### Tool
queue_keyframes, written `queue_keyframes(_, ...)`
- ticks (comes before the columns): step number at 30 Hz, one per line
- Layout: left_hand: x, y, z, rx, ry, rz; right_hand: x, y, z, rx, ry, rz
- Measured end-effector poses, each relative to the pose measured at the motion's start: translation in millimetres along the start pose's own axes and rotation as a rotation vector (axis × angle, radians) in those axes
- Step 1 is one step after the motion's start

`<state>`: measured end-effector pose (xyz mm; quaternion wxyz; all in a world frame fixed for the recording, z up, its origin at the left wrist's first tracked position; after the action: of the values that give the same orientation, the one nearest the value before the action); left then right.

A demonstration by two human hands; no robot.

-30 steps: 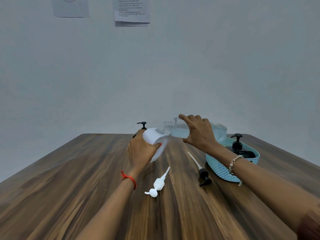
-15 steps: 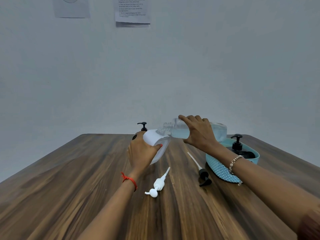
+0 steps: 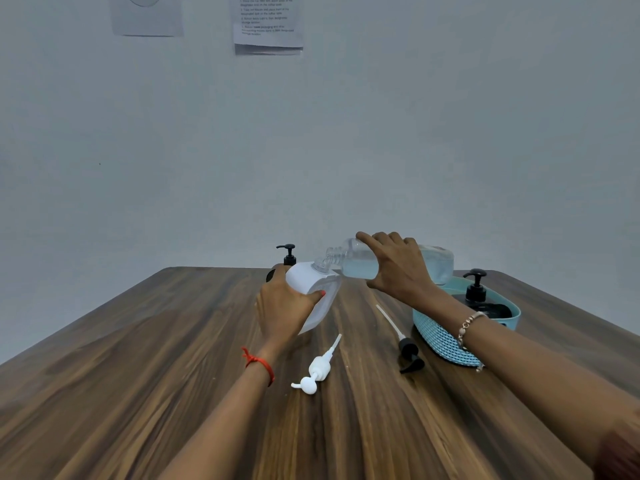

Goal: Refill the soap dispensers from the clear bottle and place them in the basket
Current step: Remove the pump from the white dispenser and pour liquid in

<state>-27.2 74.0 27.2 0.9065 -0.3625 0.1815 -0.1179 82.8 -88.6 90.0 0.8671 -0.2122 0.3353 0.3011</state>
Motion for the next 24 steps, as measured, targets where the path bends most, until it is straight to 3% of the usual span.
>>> queue_keyframes(24,-2.0,0.6,-3.9,-0.004,-0.007,-0.011,-2.5,3.9,-0.2,-0.014,0.001,-0.019)
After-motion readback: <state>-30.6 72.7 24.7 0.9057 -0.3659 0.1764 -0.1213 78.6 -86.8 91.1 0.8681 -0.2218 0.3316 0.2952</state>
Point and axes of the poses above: each hand's wrist, its own z-axis towards the middle knuckle, its own x-axis out of the palm, y = z × x, the point moved 5 cm from there along z, towards the middle knuckle, and after that the axes turned 2 degrees about x, right-handed, at the moved point
